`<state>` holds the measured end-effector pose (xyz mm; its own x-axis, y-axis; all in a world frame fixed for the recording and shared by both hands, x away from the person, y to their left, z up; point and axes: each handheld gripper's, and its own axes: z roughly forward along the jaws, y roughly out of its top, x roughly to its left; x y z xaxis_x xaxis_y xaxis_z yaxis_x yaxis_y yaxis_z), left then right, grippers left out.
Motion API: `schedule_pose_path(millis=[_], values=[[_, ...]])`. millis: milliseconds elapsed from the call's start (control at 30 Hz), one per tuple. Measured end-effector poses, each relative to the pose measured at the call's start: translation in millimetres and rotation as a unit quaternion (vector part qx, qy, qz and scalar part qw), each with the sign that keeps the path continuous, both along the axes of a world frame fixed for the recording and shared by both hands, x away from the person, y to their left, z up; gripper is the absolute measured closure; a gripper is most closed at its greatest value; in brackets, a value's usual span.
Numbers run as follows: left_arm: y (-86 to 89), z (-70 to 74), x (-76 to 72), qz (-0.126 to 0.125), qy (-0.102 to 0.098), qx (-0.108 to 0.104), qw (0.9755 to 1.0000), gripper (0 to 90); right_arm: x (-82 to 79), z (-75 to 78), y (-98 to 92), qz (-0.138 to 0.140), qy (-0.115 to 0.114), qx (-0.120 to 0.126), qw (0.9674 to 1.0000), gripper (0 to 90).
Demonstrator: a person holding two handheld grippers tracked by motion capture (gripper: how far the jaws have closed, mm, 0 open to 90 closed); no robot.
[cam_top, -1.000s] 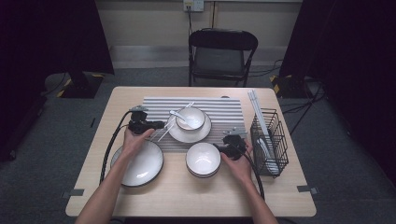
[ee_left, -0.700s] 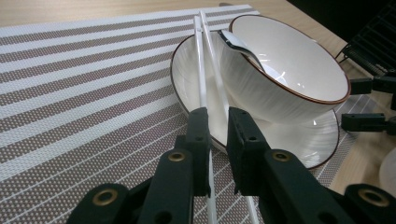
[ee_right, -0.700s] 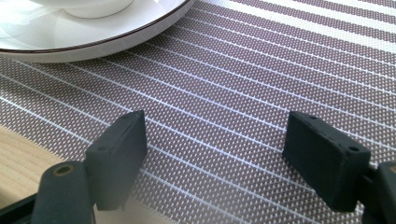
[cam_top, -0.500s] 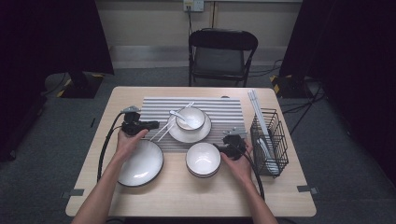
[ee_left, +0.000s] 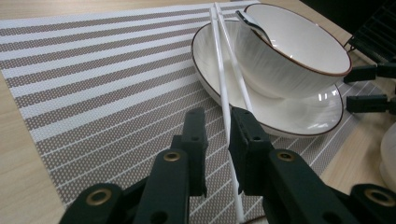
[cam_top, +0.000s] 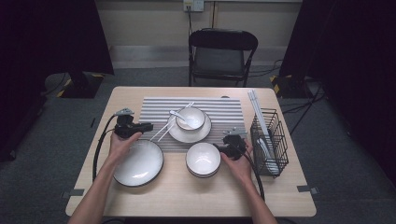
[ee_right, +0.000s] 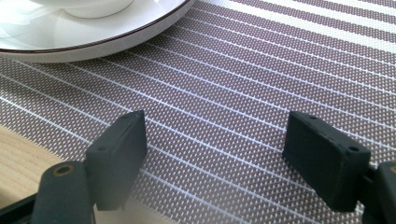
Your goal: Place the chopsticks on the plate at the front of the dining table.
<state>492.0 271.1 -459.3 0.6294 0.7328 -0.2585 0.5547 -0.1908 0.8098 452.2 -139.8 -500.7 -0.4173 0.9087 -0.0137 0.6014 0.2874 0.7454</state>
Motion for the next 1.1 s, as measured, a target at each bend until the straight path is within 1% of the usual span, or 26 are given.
schedule_pose_path(millis=[33,100,133,167,200,300,333,367,400,433,500,567,633,700,733,800,900,967,1033,1100], values=[[0.2,0.6,-1.0,0.001,-0.001,0.004,1.0000,76.5,0.0,0.0,0.0,0.000,0.000,0.000,1.0000,21.0],[0.9,1.8,-3.5,0.003,-0.007,-0.005,1.0000,76.5,0.0,0.0,0.0,0.000,0.000,0.000,1.0000,21.0],[1.2,2.0,-4.5,0.005,-0.010,-0.004,0.9999,75.9,0.0,0.0,0.0,0.000,0.000,0.000,1.0000,21.0],[1.6,1.4,-5.4,0.003,-0.010,-0.004,0.9999,74.5,0.0,0.0,0.0,0.000,0.000,0.000,1.0000,21.0],[2.5,-0.2,-6.2,0.003,-0.012,-0.007,0.9999,70.8,0.0,0.0,0.0,0.000,0.000,0.000,1.0000,21.0],[5.1,-6.0,-6.6,0.009,-0.003,-0.002,0.9999,70.1,0.0,0.0,0.0,0.000,0.000,0.000,1.0000,21.0],[5.4,-5.6,-6.3,0.013,-0.003,0.004,0.9999,69.4,0.0,0.0,0.0,0.000,0.000,0.000,1.0000,21.0],[5.7,-4.6,-6.6,0.015,-0.007,0.003,0.9999,67.0,0.0,0.0,0.0,0.000,0.000,0.000,1.0000,21.0],[5.9,-3.3,-6.9,0.018,-0.005,-0.007,0.9998,66.0,0.0,0.0,0.0,0.000,0.000,0.000,1.0000,21.0],[5.9,-3.0,-6.7,0.020,-0.003,-0.008,0.9998,62.5,0.0,0.0,0.0,0.000,0.000,0.000,1.0000,21.0],[4.1,-2.7,-7.2,0.030,-0.004,0.007,0.9995,57.2,0.0,0.0,0.0,0.000,0.000,0.000,1.0000,21.0],[2.2,-3.0,-7.3,0.037,-0.004,0.022,0.9991,55.3,0.0,0.0,0.0,0.000,0.000,0.000,1.0000,21.0],[1.3,-2.7,-7.3,0.041,-0.001,0.020,0.9990,51.0,0.0,0.0,0.0,0.000,0.000,0.000,1.0000,21.0],[1.6,-2.7,-6.6,0.042,-0.003,0.017,0.9990,49.6,0.0,0.0,0.0,0.000,0.000,0.000,1.0000,21.0],[1.7,-3.7,-5.9,0.045,0.002,0.015,0.9988,48.3,0.0,0.0,0.0,0.000,0.000,0.000,1.0000,21.0],[1.6,-5.4,-4.8,0.052,0.008,0.021,0.9984,44.0,0.0,0.0,0.0,0.000,0.000,0.000,1.0000,21.0],[1.1,-7.7,-3.6,0.054,0.015,0.028,0.9980,42.7,0.0,0.0,0.0,0.000,0.000,0.000,1.0000,21.0],[-0.7,-8.0,-3.5,0.056,0.013,0.040,0.9976,41.7,0.0,0.0,0.0,0.000,0.000,0.000,1.0000,21.0],[-2.0,-8.6,-3.6,0.054,0.013,0.039,0.9977,41.6,0.0,0.0,0.0,0.000,0.000,0.000,1.0000,21.0],[-3.8,-8.3,-4.3,0.052,0.010,0.049,0.9974,41.6,0.0,0.0,0.0,0.000,0.000,0.000,1.0000,21.0]])
